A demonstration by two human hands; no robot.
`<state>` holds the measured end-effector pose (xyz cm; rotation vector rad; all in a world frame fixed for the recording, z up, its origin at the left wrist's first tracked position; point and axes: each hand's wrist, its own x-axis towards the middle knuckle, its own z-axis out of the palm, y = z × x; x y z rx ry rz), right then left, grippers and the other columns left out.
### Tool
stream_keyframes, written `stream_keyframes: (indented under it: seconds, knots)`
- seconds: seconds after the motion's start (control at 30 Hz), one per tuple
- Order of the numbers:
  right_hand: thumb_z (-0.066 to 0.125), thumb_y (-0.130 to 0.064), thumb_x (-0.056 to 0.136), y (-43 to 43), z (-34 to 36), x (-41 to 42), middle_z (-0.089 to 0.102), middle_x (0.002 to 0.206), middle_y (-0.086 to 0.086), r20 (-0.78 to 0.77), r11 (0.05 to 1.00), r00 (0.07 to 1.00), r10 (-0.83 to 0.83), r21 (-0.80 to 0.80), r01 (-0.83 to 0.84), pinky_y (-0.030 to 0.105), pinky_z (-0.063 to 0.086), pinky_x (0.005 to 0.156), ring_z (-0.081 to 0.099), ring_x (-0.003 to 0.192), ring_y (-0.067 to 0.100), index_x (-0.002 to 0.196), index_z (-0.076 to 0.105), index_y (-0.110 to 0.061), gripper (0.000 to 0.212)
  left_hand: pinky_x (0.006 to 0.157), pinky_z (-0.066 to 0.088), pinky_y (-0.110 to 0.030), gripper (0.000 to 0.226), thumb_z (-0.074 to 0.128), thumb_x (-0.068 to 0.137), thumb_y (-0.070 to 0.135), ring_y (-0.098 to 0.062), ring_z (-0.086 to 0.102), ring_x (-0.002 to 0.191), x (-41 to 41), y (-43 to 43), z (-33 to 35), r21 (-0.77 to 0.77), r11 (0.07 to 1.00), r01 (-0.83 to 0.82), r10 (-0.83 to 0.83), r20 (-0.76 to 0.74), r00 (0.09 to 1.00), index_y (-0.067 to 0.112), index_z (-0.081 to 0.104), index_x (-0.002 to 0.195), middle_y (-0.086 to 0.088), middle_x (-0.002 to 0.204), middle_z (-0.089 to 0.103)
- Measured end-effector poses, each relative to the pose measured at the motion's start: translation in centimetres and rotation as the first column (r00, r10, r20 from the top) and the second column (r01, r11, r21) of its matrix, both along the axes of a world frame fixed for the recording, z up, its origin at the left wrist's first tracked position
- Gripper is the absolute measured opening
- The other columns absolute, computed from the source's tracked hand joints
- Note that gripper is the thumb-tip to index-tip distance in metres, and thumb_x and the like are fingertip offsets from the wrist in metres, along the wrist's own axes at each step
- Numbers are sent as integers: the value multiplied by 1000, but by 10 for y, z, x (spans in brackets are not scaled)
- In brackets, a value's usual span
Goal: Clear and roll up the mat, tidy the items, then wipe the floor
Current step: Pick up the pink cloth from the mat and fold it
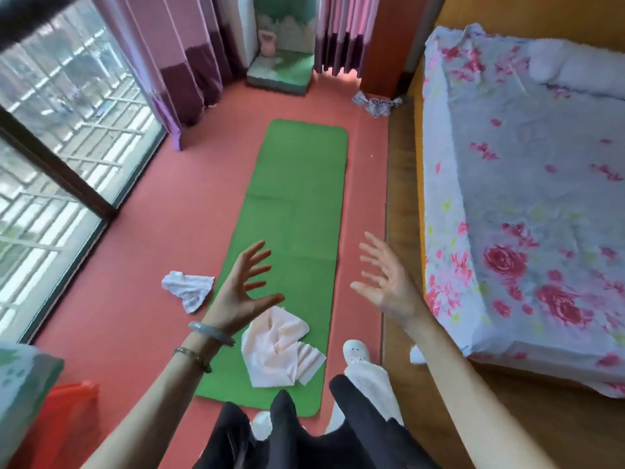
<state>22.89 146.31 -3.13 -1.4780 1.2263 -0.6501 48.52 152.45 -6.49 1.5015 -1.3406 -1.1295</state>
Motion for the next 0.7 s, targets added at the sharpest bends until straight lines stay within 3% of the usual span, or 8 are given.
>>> stream_keyframes:
  seconds: [0.1, 0.2, 0.37, 0.47, 0.6, 0.7]
  knots:
    - [70, -14, 71, -53, -2, -5, 41, 143, 2, -3, 989, 989, 150, 19, -150, 34, 42, 104, 44, 127, 14, 143, 29, -29, 84, 93, 47, -21, 98, 84, 56, 40, 1, 50, 116, -16, -11, -4, 23, 987, -162, 162, 3, 987, 37, 26, 135, 14, 132, 43]
    - [70, -2, 78, -101, 0, -15, 40, 143, 2, -7, 945, 946, 325, 44, -324, 30, 40, 104, 43, 127, 14, 144, 26, -28, 84, 95, 46, -28, 95, 81, 59, 32, -13, 50, 119, -42, -15, -4, 50, 940, -337, 336, 13, 942, 34, 26, 136, 1, 137, 43]
    - [69, 2, 77, -145, -2, -21, 42, 140, 1, 12, 819, 824, 566, 106, -564, 35, 41, 105, 45, 125, 13, 143, 28, -28, 84, 89, 48, -24, 95, 86, 57, 32, -16, 53, 116, -87, -4, 8, 48, 797, -602, 602, 28, 798, 42, 28, 131, 0, 136, 45]
    - [69, 3, 76, -144, -3, -16, 45, 136, -1, 40, 734, 743, 669, 124, -668, 28, 42, 102, 46, 124, 13, 142, 30, -27, 82, 87, 47, -22, 92, 83, 53, 41, -12, 54, 113, -111, 17, 12, 82, 673, -735, 736, 17, 676, 46, 30, 128, 6, 132, 46]
    - [71, -1, 77, -132, -7, -10, 47, 133, -3, 56, 622, 628, 777, 90, -778, 21, 45, 95, 49, 119, 10, 140, 33, -31, 79, 87, 46, -22, 89, 81, 65, 15, -18, 53, 114, -144, 43, 17, 86, 521, -849, 851, 30, 525, 28, 29, 137, 0, 133, 46]
    - [71, -3, 76, -120, -13, -7, 48, 131, -4, 55, 557, 561, 826, 78, -827, 19, 46, 92, 51, 117, 11, 139, 34, -31, 78, 89, 48, -27, 87, 79, 67, 11, -17, 53, 114, -165, 63, 15, 80, 465, -882, 883, 35, 468, 31, 30, 135, 1, 133, 45]
